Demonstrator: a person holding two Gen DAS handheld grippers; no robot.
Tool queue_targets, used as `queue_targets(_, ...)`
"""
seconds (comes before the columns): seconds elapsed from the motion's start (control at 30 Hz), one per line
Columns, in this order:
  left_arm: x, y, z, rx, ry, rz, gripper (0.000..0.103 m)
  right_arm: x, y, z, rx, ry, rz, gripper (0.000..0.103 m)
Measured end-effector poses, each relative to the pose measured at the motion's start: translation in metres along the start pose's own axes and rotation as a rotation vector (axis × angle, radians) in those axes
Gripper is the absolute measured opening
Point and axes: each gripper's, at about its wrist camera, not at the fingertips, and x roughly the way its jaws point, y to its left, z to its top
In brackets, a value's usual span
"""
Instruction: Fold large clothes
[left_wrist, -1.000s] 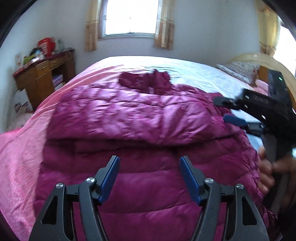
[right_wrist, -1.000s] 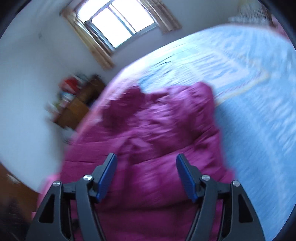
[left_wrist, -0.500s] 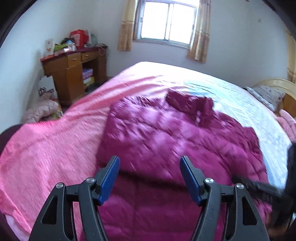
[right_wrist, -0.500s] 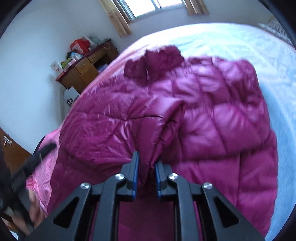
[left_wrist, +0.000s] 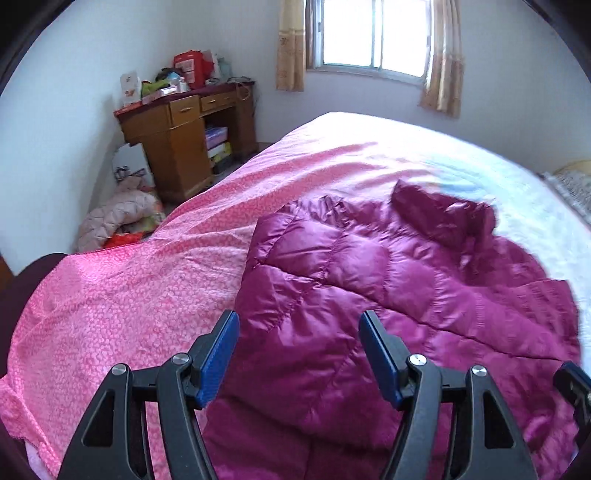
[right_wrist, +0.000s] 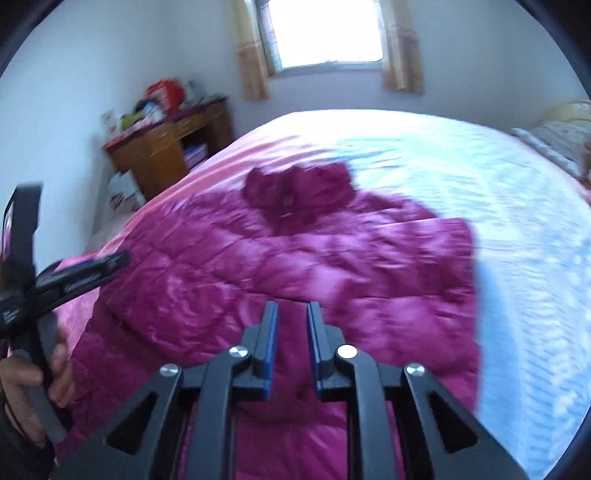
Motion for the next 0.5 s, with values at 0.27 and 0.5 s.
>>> queue_targets(0.27, 0.024, -0.004, -0.025, 0.031, -0.022, 0.072, 0.068, 0.052, -0.009, -0.022, 0.02, 0.092, 0.043, 0.013)
queue_targets(0.5, 0.029, -0.012, -0.025, 0.079, -0.009, 0.13, 0.071, 0.049, -0.013, -0.022, 0.057, 0.084, 0.079, 0.014)
